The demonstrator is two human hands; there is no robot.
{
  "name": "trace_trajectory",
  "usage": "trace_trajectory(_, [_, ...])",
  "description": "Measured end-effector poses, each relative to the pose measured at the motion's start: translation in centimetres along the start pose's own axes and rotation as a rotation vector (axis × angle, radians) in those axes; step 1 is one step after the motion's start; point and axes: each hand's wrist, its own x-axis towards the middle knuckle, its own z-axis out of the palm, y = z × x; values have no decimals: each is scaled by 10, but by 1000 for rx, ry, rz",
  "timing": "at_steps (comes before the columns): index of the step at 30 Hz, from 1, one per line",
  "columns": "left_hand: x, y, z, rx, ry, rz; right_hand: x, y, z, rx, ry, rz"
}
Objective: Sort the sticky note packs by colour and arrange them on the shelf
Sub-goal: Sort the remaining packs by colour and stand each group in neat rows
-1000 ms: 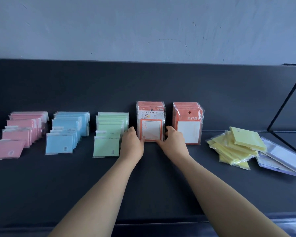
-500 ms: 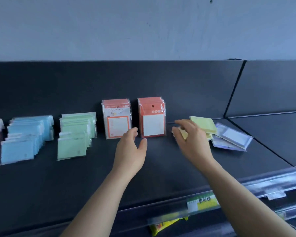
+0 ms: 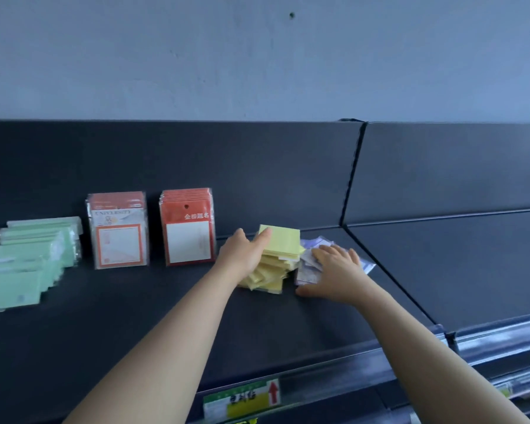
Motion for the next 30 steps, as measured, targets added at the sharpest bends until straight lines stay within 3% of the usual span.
trace_trajectory(4, [10,-7,10,26,-42,-110,12,22,1,44,-24,-26])
trace_trajectory(13, [4,-16,20,105,-20,-186,36,51,-13,109,-37,-81])
trace_trajectory(19, [-11,-4,27,-37,167,-59,8,16,-36,821,12,-170])
trace_trajectory(27, [-29,-17,24,-318,265,-29,7,6,-12,747,39,-281])
trace_trajectory(30, [-34,-30,21,-448,288,-107,8,6,-10,795,99,-221])
